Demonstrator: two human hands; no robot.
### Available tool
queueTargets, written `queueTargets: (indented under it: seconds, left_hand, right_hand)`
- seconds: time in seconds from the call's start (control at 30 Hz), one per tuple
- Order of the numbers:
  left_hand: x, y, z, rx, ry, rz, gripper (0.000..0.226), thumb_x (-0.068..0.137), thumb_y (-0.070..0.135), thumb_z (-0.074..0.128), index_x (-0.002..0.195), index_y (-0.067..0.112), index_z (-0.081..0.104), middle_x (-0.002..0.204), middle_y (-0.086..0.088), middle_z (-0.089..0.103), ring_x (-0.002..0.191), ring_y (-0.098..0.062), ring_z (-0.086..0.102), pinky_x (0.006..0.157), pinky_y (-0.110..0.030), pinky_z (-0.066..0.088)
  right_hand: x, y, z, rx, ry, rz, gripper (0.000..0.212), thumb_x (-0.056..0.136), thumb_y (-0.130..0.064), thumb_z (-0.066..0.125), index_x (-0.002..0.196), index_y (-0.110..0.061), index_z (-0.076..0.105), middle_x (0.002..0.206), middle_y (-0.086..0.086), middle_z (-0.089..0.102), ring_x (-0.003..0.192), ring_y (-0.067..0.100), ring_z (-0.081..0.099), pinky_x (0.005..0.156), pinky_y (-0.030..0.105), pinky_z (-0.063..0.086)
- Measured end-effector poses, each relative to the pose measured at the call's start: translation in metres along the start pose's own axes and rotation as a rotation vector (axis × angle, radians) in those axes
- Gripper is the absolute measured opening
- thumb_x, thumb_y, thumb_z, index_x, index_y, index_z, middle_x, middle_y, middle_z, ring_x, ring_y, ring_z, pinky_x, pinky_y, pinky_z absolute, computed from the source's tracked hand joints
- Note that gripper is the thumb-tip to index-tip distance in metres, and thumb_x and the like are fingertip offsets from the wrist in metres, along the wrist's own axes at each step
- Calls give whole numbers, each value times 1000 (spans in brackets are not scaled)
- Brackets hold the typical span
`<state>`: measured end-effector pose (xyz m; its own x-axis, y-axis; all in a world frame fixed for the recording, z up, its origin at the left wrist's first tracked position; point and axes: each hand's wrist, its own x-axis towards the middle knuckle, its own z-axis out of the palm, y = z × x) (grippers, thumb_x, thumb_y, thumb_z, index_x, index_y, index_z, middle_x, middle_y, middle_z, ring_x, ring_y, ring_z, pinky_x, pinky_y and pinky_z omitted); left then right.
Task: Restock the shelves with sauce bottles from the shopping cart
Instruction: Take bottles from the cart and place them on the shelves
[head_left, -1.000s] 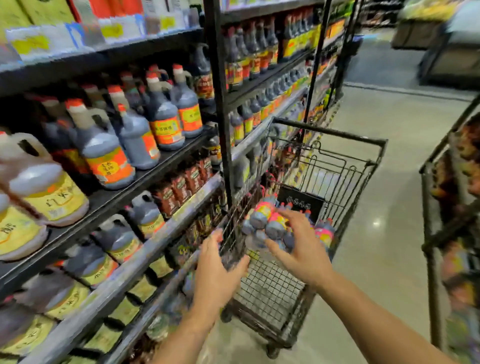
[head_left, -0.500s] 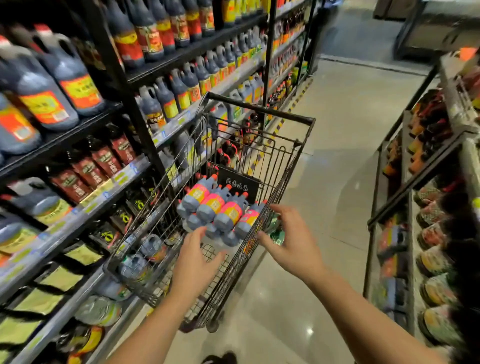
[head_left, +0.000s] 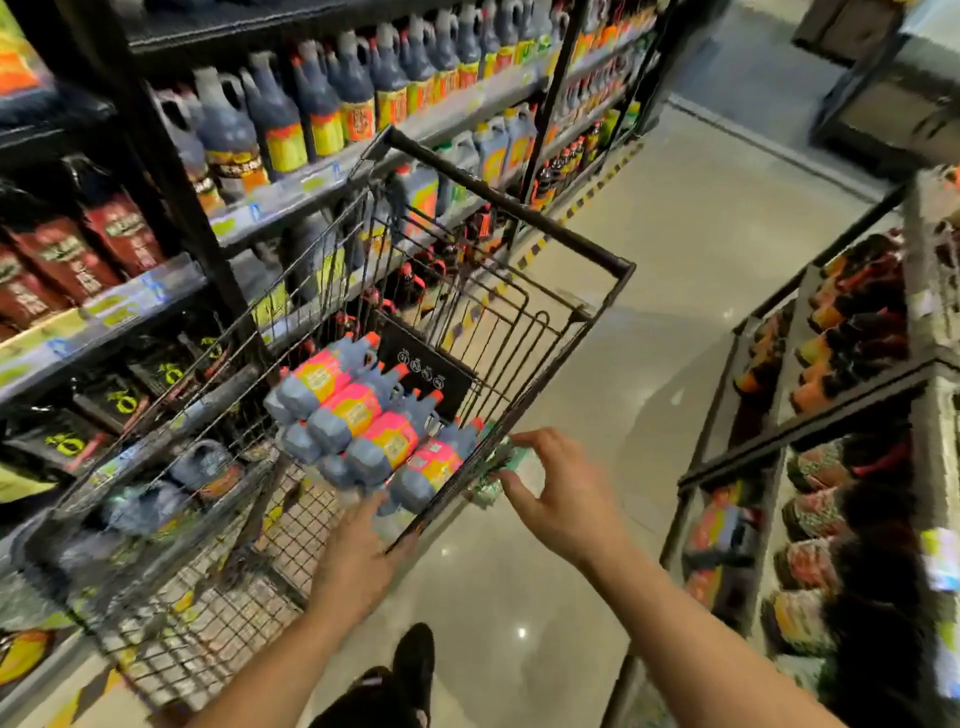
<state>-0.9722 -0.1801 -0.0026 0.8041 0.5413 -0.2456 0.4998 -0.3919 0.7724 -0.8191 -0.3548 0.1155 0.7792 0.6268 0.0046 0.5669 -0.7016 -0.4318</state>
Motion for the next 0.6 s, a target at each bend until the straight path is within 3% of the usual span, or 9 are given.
queueTargets:
  seconds: [0.1,0.2,0.27,0.37,0.43,0.53,0.6]
  left_hand:
    - [14,-3,9,-11,-8,-38,59,83,39,75,134,19,53,123,-3,62,113,-24,58,84,-34,47]
    - [20,-10,12,-21,-30,-88,45,84,40,73,125,30,57,111,9,63,101,-17,63,74,-32,50]
    - [22,-16,15,-6,5,-118,31,83,36,74,110,32,60,98,19,59,94,-15,65,64,-20,45]
    - [22,-22,19,-31,16,-189,30,84,34,73,102,45,52,93,27,54,93,-7,62,64,-4,34]
    - [22,-25,24,-62,34,-240,30,86,31,72,107,42,55,98,26,57,95,-5,60,69,-7,39]
    - [21,-26,33,-98,121,-357,37,86,24,72,121,24,63,108,10,66,96,-9,62,80,-22,47]
    - [18,-25,40,-95,162,-435,33,86,24,72,119,21,64,102,7,68,92,-10,63,81,-24,48]
  right_hand:
    - [27,13,4,-14,-13,-24,37,86,-43,57,116,-23,62,109,-1,64,104,21,59,81,41,52]
    - [52,23,11,-40,-62,-56,34,87,-42,60,116,-24,63,109,-2,63,104,18,58,82,37,52]
    - [66,29,15,-69,-87,-92,32,87,-39,61,115,-25,64,109,-3,64,104,17,59,80,33,50]
    - [91,37,23,-97,-157,-150,30,88,-37,61,115,-24,64,107,-2,65,103,20,59,80,33,50]
    - [107,43,29,-131,-214,-190,31,89,-37,59,118,-25,62,110,-3,64,105,19,58,81,35,52]
    - [129,54,40,-170,-287,-280,30,90,-38,56,118,-27,61,106,-5,64,101,17,59,76,32,51]
    - [144,62,48,-197,-359,-337,31,89,-39,55,118,-29,61,106,-7,64,101,16,59,76,31,51]
